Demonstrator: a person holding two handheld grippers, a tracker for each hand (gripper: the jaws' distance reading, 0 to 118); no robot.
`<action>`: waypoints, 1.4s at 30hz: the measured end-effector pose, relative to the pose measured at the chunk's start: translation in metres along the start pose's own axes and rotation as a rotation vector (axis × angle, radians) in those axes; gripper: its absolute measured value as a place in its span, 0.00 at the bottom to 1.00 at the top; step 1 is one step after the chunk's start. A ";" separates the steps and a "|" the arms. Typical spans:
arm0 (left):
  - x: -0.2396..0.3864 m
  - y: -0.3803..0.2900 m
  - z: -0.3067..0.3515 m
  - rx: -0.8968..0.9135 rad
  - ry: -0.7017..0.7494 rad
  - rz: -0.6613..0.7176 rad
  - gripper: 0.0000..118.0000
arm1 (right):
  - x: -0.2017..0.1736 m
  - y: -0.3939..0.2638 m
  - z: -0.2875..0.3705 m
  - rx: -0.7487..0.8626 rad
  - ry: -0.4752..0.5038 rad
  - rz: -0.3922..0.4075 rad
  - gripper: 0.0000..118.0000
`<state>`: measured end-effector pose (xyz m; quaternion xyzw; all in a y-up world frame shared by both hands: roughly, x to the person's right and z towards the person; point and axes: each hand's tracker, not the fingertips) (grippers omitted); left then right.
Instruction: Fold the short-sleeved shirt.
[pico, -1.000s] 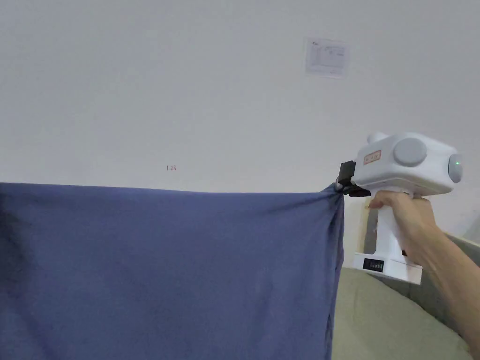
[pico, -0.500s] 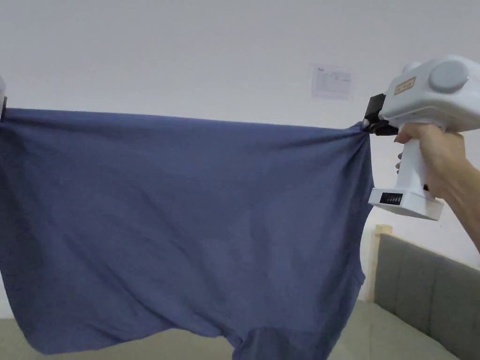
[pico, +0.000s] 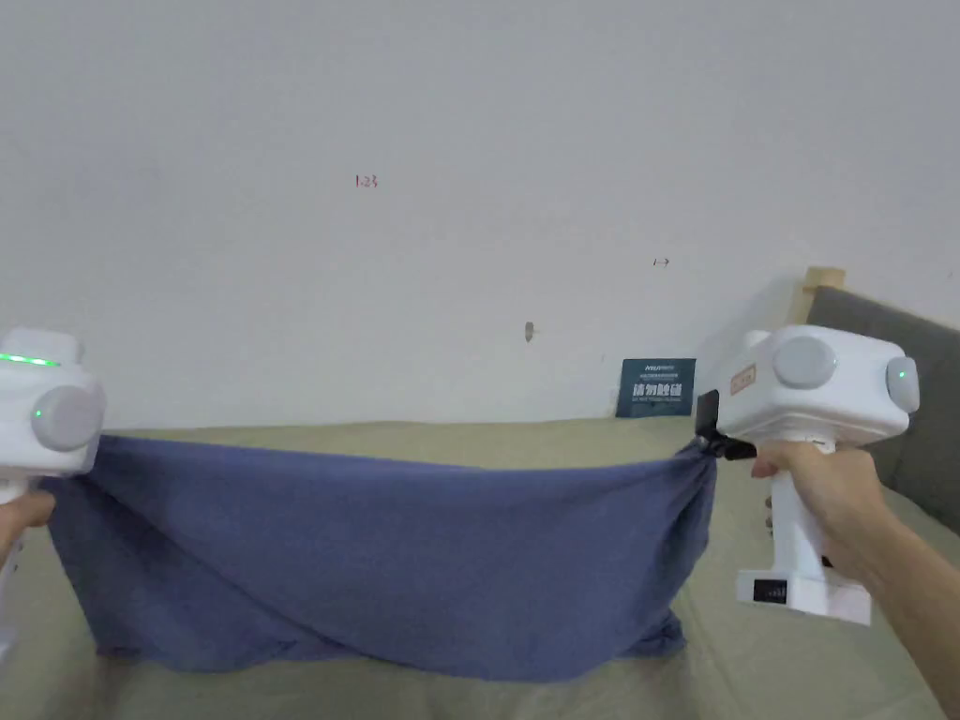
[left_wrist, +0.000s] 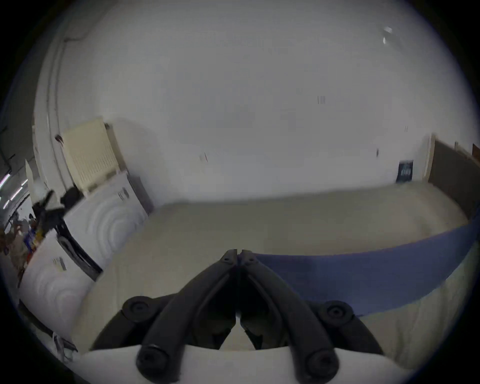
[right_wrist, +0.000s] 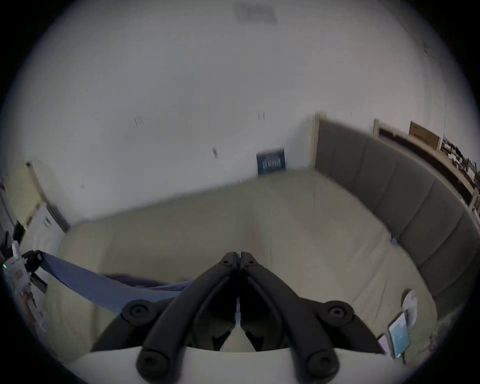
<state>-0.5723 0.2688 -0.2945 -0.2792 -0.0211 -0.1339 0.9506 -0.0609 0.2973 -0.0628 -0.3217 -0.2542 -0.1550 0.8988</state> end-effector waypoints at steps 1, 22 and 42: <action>0.007 -0.019 -0.021 -0.047 0.000 -0.011 0.01 | 0.002 -0.021 -0.023 -0.044 -0.002 -0.004 0.00; -0.075 -0.251 0.136 -0.224 -0.093 0.031 0.01 | 0.046 -0.248 0.071 -0.250 0.029 0.064 0.00; -0.115 -0.413 0.320 -0.293 -0.197 -0.056 0.09 | 0.128 -0.414 0.253 -0.242 0.019 0.043 0.05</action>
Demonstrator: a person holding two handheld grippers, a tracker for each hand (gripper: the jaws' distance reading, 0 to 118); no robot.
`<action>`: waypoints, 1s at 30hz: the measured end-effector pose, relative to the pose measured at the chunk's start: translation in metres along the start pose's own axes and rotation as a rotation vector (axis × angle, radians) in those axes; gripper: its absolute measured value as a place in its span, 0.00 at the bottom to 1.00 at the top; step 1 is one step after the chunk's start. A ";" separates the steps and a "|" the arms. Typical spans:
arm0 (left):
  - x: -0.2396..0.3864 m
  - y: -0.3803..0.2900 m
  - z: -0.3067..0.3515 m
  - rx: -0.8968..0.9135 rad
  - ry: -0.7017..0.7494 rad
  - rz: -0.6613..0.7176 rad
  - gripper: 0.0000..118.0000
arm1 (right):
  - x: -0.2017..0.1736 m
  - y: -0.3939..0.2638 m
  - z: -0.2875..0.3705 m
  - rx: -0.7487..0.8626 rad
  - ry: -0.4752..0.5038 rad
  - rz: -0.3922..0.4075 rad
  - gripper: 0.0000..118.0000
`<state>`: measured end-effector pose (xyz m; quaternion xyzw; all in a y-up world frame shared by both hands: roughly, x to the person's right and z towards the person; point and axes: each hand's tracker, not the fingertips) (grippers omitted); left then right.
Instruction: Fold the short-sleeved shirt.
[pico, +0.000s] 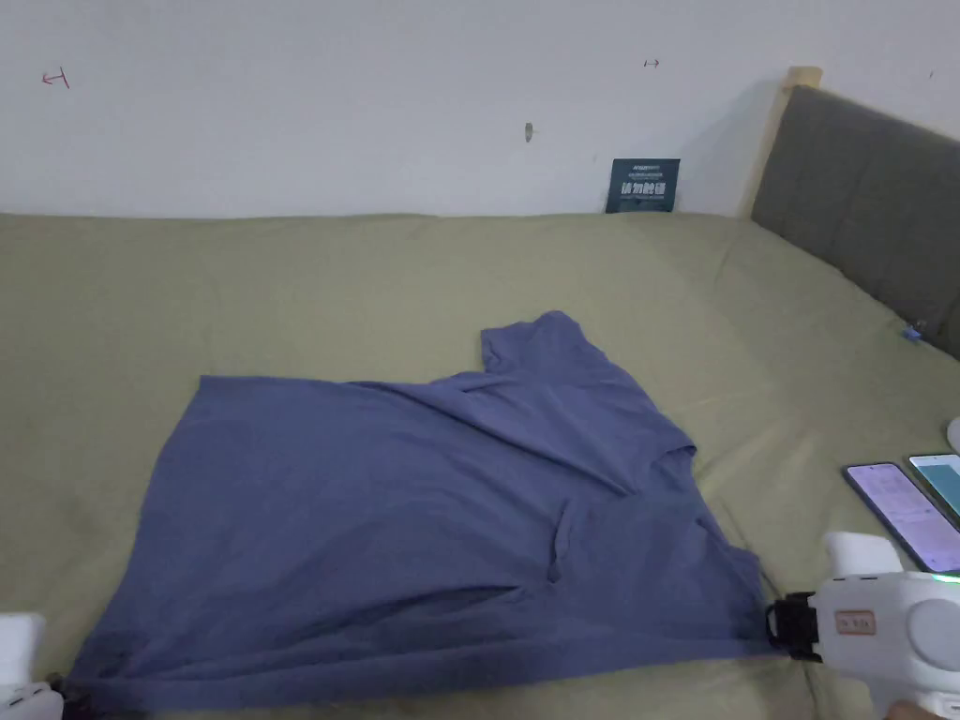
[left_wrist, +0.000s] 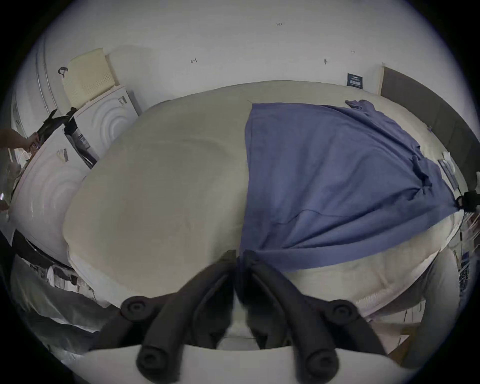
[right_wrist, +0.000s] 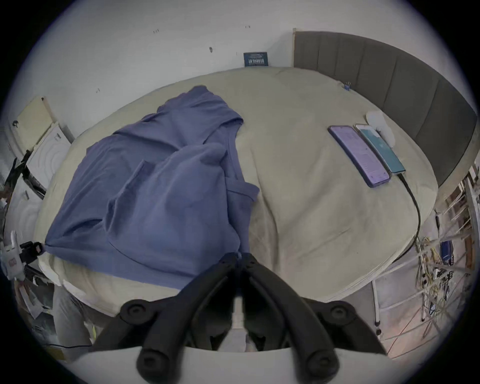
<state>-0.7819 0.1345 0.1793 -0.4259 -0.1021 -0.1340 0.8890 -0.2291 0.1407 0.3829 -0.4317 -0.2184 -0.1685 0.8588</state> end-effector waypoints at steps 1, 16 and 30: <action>-0.001 0.001 0.003 0.000 -0.022 0.012 0.33 | -0.002 0.001 0.003 0.003 0.003 -0.004 0.31; -0.014 -0.034 0.074 0.043 -0.140 0.082 0.00 | -0.067 -0.041 0.055 0.106 0.084 0.161 0.00; -0.015 -0.012 -0.021 -0.179 -0.191 0.123 0.84 | -0.053 -0.038 0.045 0.037 0.066 0.130 0.00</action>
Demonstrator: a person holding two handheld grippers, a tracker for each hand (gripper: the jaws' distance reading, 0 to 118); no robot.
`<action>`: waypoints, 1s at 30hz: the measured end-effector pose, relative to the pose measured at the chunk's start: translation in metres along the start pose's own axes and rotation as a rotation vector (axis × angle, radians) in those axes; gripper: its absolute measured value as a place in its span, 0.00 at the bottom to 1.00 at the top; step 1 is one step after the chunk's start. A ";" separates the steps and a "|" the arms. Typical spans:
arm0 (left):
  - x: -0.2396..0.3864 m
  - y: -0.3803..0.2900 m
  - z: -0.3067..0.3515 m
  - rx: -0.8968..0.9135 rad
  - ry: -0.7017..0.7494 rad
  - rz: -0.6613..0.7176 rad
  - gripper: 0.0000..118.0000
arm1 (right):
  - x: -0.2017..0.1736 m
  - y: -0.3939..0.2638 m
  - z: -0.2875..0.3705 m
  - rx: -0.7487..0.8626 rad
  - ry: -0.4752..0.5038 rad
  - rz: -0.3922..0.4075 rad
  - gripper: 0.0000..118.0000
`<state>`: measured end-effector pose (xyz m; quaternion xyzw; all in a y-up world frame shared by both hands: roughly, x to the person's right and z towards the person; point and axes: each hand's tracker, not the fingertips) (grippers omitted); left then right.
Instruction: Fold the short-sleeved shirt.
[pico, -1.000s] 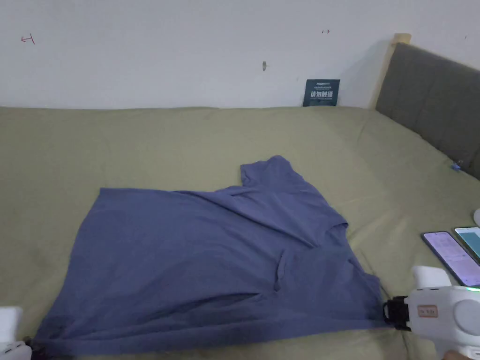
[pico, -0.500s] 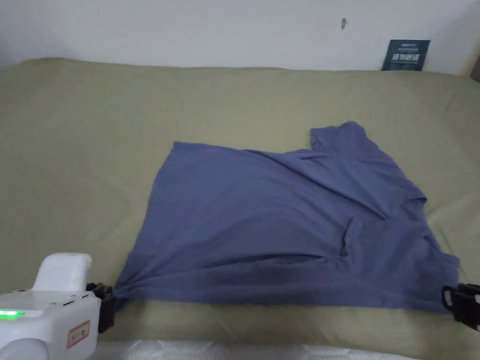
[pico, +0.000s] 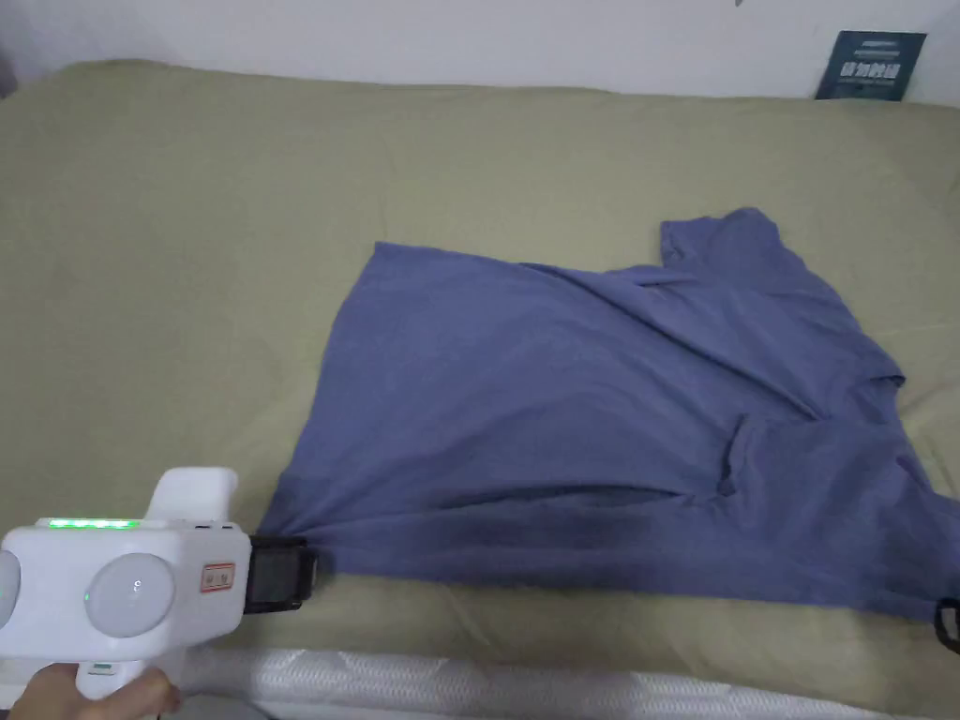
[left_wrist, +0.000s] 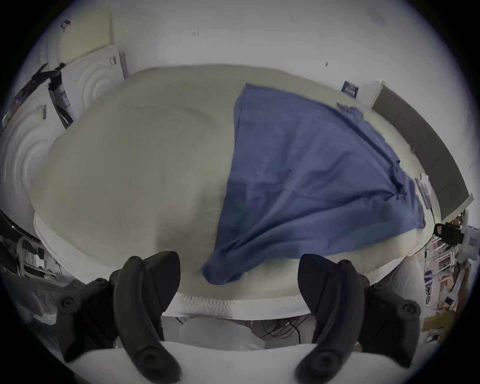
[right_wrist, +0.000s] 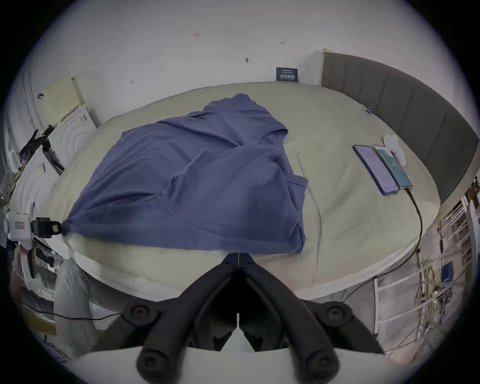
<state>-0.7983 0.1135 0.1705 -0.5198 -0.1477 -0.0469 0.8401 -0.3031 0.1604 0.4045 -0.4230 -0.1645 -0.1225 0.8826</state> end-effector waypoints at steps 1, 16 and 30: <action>0.000 -0.001 -0.006 -0.029 -0.022 -0.011 0.79 | 0.002 0.000 -0.001 -0.008 -0.004 -0.001 0.00; 0.009 -0.006 0.018 0.042 0.019 -0.044 0.03 | 0.044 0.015 -0.060 -0.107 -0.091 0.013 0.33; 0.003 0.039 0.050 0.127 -0.013 -0.017 0.03 | 0.040 0.044 -0.032 0.001 -0.048 0.010 0.00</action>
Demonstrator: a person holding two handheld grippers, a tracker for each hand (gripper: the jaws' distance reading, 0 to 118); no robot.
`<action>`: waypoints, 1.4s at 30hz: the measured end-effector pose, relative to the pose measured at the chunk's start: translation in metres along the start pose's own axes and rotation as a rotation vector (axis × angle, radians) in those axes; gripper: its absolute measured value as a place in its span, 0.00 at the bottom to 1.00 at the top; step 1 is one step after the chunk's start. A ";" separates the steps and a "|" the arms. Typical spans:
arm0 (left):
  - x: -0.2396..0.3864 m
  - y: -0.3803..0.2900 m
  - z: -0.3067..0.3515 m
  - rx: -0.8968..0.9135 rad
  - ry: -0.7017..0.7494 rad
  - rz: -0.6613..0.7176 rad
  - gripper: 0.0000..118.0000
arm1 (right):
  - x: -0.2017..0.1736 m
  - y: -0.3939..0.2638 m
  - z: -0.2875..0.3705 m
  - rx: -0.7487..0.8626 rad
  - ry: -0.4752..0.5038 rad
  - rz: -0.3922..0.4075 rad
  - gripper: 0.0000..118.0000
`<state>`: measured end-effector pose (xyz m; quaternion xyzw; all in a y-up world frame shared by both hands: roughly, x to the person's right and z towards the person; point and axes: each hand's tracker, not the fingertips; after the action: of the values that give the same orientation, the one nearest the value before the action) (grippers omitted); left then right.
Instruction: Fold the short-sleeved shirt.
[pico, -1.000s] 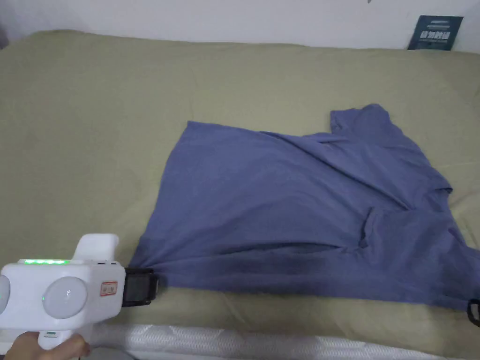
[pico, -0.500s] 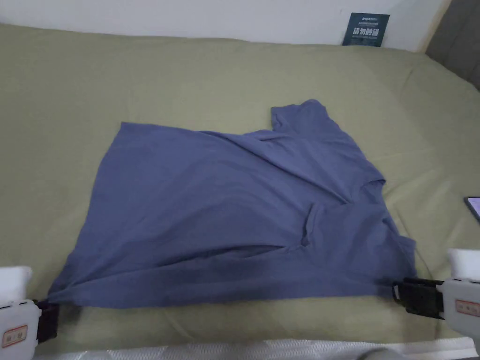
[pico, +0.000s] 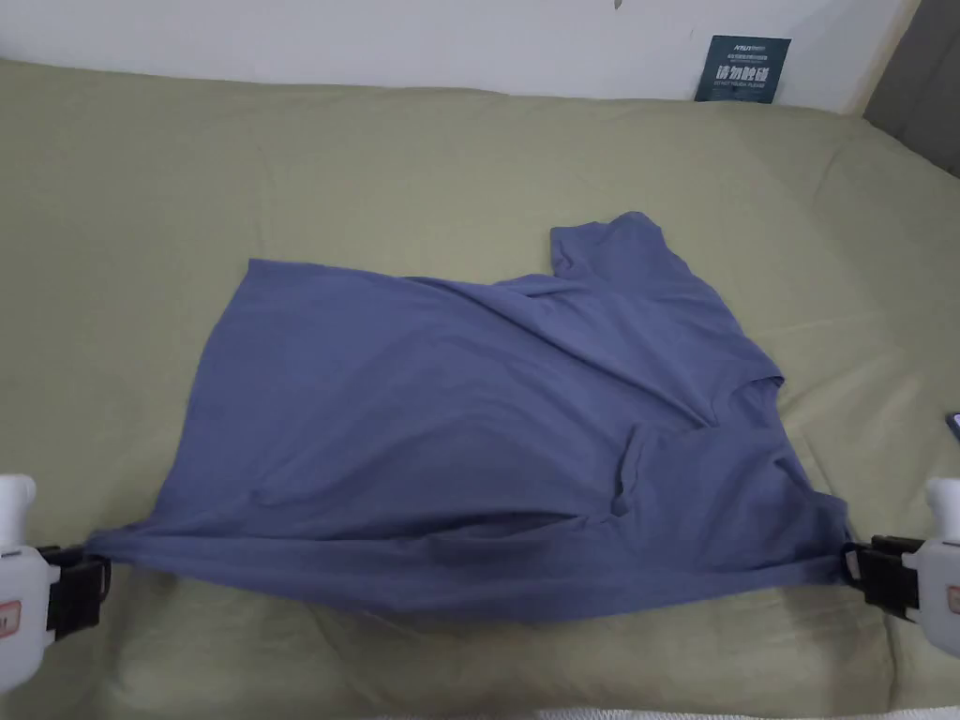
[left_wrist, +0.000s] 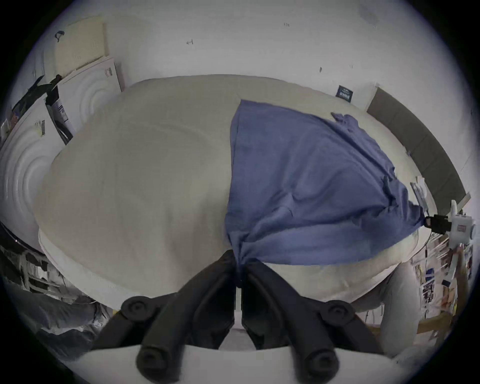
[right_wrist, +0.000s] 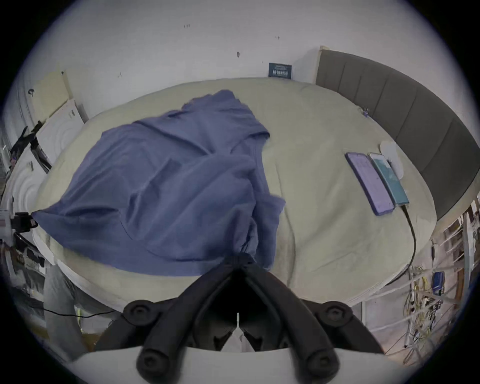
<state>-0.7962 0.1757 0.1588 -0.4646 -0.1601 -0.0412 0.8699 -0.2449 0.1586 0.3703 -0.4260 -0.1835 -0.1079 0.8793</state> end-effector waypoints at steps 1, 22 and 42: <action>-0.001 0.009 -0.001 0.013 0.007 -0.001 0.03 | 0.002 0.011 0.001 0.014 0.014 -0.015 0.00; 0.008 0.153 -0.158 -0.086 0.156 -0.052 0.56 | -0.002 0.153 -0.141 -0.029 -0.054 -0.029 0.26; 0.011 0.056 -0.068 0.003 -0.019 0.071 0.00 | -0.044 0.077 -0.036 0.058 0.093 0.005 0.00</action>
<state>-0.7576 0.1529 0.0823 -0.4692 -0.1521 -0.0057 0.8699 -0.2500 0.1794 0.2767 -0.3953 -0.1447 -0.1200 0.8991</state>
